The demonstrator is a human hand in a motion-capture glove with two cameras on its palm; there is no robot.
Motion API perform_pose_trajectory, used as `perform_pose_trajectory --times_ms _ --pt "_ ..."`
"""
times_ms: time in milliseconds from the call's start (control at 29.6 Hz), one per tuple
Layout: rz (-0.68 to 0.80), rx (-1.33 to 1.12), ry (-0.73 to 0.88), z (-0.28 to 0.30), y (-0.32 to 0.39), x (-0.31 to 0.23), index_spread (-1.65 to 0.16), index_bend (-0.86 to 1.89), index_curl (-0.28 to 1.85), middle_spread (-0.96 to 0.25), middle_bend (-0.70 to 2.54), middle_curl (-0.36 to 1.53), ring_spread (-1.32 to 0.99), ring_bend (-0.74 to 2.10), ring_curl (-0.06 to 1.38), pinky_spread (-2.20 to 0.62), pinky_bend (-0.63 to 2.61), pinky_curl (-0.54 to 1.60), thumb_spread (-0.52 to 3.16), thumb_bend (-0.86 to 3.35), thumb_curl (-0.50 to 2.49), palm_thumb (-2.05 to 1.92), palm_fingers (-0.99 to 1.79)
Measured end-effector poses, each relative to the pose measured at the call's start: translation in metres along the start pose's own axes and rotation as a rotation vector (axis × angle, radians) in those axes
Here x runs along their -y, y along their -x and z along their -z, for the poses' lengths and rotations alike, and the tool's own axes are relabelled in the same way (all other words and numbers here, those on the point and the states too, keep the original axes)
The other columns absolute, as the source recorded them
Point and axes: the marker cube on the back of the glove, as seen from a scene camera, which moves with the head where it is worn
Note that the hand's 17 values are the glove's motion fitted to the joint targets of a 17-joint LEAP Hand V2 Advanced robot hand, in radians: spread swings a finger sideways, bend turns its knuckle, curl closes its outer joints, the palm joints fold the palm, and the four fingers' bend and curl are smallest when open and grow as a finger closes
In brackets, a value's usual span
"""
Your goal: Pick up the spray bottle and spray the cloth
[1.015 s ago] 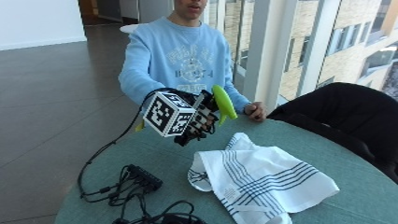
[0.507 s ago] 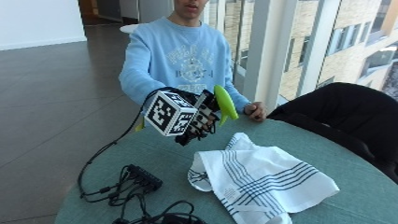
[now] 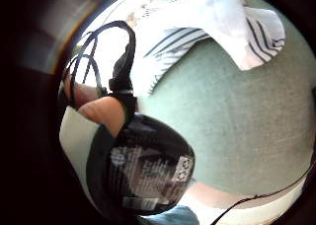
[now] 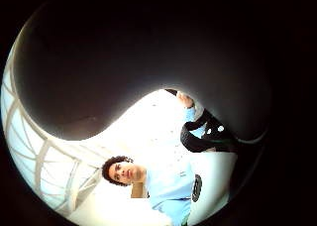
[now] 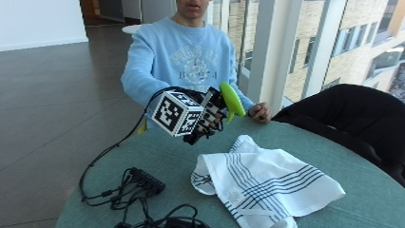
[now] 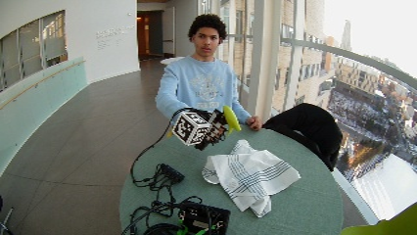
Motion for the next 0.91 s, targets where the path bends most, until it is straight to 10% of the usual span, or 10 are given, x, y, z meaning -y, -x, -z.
perform_pose_trajectory --times_ms 913 --pt "0.616 0.128 -0.051 -0.204 0.101 0.076 -0.2 0.17 0.46 -0.1 0.51 0.53 -0.07 0.67 0.42 0.16 0.14 0.27 0.87 -0.02 0.64 0.93 1.11"
